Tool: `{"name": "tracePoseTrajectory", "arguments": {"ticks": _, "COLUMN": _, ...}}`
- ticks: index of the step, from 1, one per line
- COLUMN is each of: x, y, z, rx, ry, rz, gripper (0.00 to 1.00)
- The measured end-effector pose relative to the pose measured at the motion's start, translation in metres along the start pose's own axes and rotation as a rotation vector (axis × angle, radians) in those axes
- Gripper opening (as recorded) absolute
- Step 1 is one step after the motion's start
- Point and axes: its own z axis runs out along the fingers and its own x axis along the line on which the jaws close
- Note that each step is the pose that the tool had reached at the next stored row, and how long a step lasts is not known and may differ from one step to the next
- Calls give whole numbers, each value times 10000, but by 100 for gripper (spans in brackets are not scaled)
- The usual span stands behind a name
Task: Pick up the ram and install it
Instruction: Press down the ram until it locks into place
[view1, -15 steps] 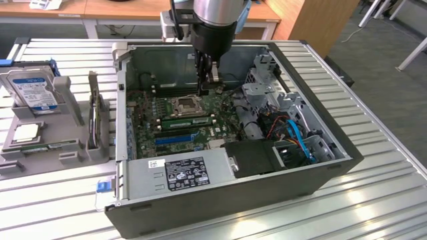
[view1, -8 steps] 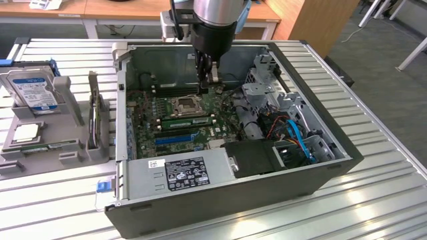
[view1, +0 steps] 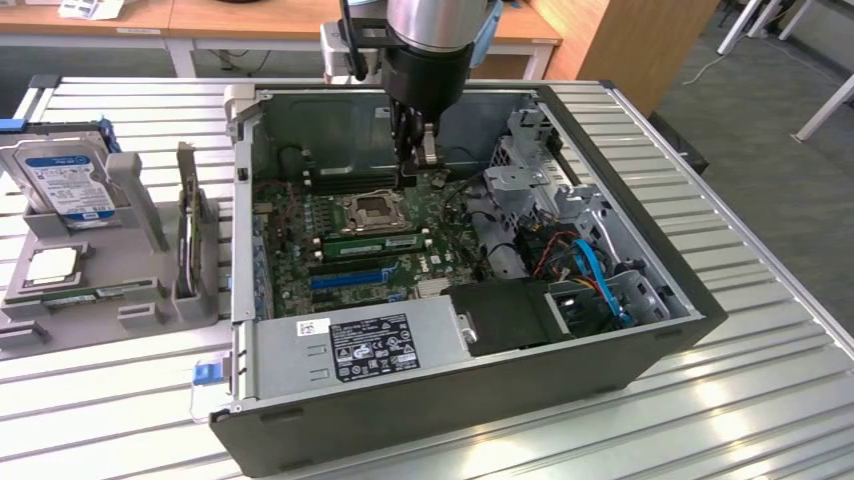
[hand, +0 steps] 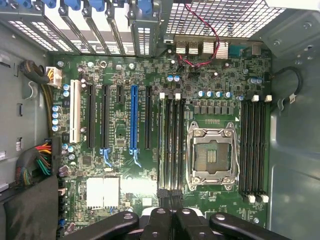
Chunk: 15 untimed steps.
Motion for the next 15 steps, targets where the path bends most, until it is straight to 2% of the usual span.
{"name": "tracePoseTrajectory", "arguments": {"ticks": 1, "x": 0, "y": -5, "z": 0, "rx": -22, "ry": 0, "rz": 0, "gripper": 10}}
{"name": "tracePoseTrajectory", "arguments": {"ticks": 2, "x": 0, "y": -14, "z": 0, "rx": -77, "ry": 0, "rz": 5, "gripper": 10}}
{"name": "tracePoseTrajectory", "arguments": {"ticks": 5, "x": 1, "y": -49, "z": 0, "rx": -285, "ry": 1, "rz": 19, "gripper": 10}}
{"name": "tracePoseTrajectory", "arguments": {"ticks": 8, "x": 2, "y": -79, "z": 0, "rx": -447, "ry": 2, "rz": 30, "gripper": 10}}
{"name": "tracePoseTrajectory", "arguments": {"ticks": 9, "x": 3, "y": -85, "z": 0, "rx": -478, "ry": 3, "rz": 32, "gripper": 10}}
{"name": "tracePoseTrajectory", "arguments": {"ticks": 15, "x": 1, "y": -87, "z": 2, "rx": -482, "ry": 1, "rz": 33, "gripper": 10}}
